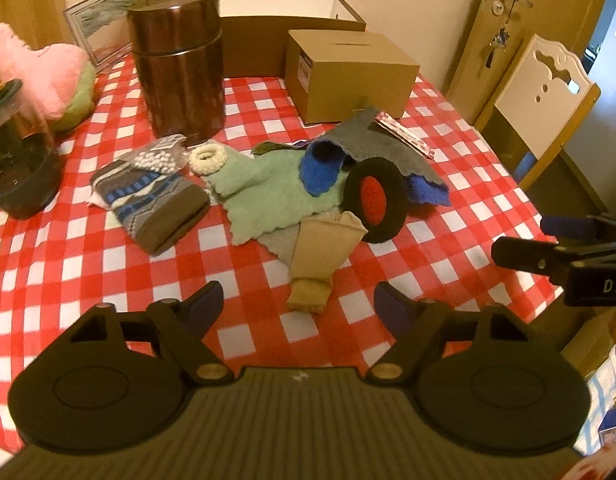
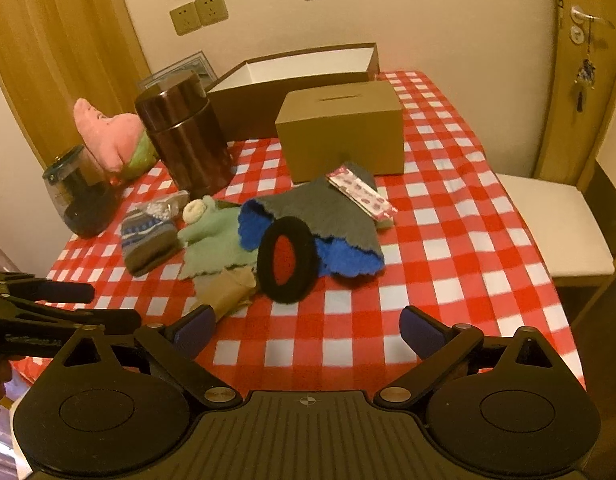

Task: Organize soft objects
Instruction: 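Grasp the beige stocking with the left tool while the right tool grasps the black earmuff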

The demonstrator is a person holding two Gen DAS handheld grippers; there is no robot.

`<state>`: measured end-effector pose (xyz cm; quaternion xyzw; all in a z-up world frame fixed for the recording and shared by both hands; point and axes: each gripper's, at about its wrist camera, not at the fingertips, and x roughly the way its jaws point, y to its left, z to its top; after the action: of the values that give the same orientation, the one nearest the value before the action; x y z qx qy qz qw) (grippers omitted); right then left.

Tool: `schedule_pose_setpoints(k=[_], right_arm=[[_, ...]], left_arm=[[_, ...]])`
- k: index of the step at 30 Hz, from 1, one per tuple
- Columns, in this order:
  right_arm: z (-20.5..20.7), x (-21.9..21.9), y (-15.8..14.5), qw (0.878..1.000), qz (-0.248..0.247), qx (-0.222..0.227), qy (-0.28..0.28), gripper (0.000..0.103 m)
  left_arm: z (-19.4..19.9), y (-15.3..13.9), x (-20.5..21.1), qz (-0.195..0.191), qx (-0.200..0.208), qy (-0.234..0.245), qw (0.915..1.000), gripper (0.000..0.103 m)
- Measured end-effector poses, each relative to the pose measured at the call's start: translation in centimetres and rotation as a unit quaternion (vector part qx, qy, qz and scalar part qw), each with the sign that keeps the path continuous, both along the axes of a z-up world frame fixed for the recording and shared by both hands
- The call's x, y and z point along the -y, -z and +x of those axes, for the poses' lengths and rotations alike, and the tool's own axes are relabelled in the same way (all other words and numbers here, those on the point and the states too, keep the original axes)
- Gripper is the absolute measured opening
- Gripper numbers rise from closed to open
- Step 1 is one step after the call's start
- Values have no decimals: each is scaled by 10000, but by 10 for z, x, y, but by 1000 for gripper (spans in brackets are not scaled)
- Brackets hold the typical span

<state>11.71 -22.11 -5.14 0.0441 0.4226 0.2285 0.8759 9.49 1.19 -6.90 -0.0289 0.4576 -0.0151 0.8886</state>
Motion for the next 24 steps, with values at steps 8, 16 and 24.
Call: schedule_pose_setpoints(k=[8, 16, 24], right_arm=[[30, 6, 12, 9994, 247, -241, 29, 98], [62, 8, 27, 9964, 448, -719, 41, 69], [76, 3, 41, 9951, 493, -856, -11, 65]], left_arm=[[30, 20, 5, -74, -199, 132, 9997, 71], [55, 41, 10, 22, -361, 264, 9990, 66], [75, 60, 9, -76, -466, 362, 9982, 53]])
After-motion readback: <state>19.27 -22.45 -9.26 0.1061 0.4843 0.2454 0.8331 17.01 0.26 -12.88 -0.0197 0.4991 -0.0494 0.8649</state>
